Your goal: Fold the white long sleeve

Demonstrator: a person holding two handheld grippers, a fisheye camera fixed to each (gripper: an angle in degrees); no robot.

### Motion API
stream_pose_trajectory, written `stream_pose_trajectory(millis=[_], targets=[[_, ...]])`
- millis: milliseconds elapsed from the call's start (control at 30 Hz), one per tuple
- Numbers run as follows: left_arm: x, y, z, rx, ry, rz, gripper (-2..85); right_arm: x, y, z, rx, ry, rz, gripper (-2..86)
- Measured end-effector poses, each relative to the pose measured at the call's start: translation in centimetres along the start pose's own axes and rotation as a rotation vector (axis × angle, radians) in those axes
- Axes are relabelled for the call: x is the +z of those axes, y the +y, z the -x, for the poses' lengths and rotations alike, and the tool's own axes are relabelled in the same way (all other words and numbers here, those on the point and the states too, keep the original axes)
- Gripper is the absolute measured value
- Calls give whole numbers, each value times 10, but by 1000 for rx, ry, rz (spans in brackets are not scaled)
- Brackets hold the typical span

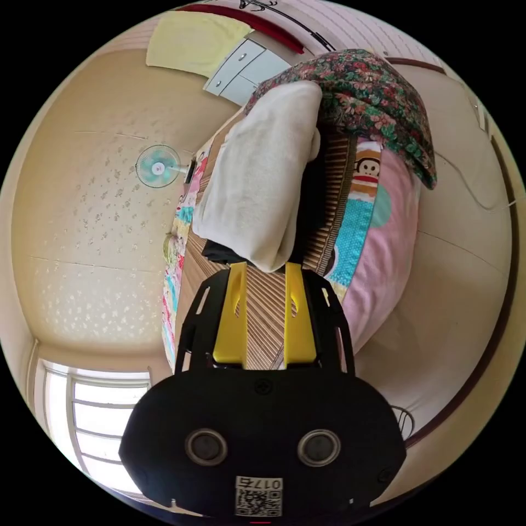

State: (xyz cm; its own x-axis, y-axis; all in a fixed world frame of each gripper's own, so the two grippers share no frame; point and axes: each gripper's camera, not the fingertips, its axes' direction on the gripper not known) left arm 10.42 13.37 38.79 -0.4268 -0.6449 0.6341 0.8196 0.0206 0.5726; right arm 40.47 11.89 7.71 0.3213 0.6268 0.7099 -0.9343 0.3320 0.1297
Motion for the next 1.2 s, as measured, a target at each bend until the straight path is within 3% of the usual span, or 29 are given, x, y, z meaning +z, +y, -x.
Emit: stream_pose_trajectory(millis=[233,400,500,600,733,767,933,1000,1067,1200], targets=[[1,6,9,-38,28,-10,-7,-8,-1,13,-71,27,33,48],[1,8,14,-83,88,-17,-6,-46,17,71,-300,-222,10,29],[-18,4,13,-90,125,-68,-7,-71,47,157,-538,-339,48,24],[-40,2,6,-91,118,-120,-7,-99,116,260,-816,-401,91,20],[-64,4,-8,-64,187,-185,3,-160,292,356,-1305,-692,228,16],[-68,5,-10,-59,198,-196,5,-174,346,367,-1442,-740,308,15],[-75,8,-21,13,329,-188,64,-144,531,325,-1686,-720,776,10],[-61,5,-28,55,399,-139,94,-120,576,280,-1679,-802,902,7],[-39,1,-38,73,453,-82,120,-82,606,228,-1511,-889,1102,7],[-2,-8,-85,140,594,-46,138,-64,589,184,-1234,-971,1044,10]])
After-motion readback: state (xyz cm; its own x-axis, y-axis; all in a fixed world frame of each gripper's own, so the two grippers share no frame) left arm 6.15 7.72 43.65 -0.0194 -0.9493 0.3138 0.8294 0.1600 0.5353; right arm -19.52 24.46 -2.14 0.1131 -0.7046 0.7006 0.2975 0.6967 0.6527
